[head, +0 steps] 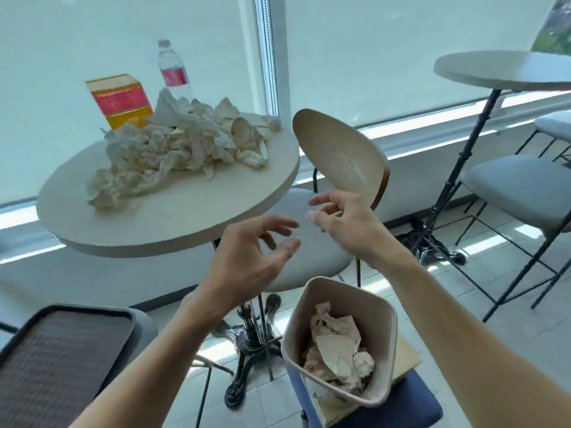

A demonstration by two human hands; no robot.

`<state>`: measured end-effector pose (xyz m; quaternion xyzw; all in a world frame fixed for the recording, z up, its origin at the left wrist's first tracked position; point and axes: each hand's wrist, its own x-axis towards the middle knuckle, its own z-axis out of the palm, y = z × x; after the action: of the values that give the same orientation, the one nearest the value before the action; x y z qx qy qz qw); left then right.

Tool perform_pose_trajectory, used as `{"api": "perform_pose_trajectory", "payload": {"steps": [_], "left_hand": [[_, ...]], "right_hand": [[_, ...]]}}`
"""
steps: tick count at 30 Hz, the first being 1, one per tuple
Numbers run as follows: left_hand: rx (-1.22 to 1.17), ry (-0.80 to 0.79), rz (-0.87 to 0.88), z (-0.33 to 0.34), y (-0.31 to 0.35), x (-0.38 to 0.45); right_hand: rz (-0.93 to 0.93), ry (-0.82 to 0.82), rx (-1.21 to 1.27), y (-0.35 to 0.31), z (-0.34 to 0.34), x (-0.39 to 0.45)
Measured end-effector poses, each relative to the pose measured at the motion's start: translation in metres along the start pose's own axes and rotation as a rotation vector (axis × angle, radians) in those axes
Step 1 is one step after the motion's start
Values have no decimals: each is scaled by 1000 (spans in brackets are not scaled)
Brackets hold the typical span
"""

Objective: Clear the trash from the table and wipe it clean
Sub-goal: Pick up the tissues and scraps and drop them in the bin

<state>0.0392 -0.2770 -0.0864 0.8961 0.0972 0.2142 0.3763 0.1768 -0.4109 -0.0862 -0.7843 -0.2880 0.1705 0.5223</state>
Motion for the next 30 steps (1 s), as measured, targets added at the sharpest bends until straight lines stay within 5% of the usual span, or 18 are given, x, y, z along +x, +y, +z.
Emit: {"api": "perform_pose_trajectory", "payload": {"steps": [12,18,25,30], "left_hand": [[64,311,-8,-134,-28,-6],[154,450,-157,-185,-70,1],[338,234,-380,-213,-123,20],[447,141,-300,-211,-133,37]], "right_hand": [[-308,-6,-36,-109,74,45],[-372,-54,-109,-137,124,62],[-368,-117,-243,-154,170,74],[-362,-102,-305,-157,194,79]]}}
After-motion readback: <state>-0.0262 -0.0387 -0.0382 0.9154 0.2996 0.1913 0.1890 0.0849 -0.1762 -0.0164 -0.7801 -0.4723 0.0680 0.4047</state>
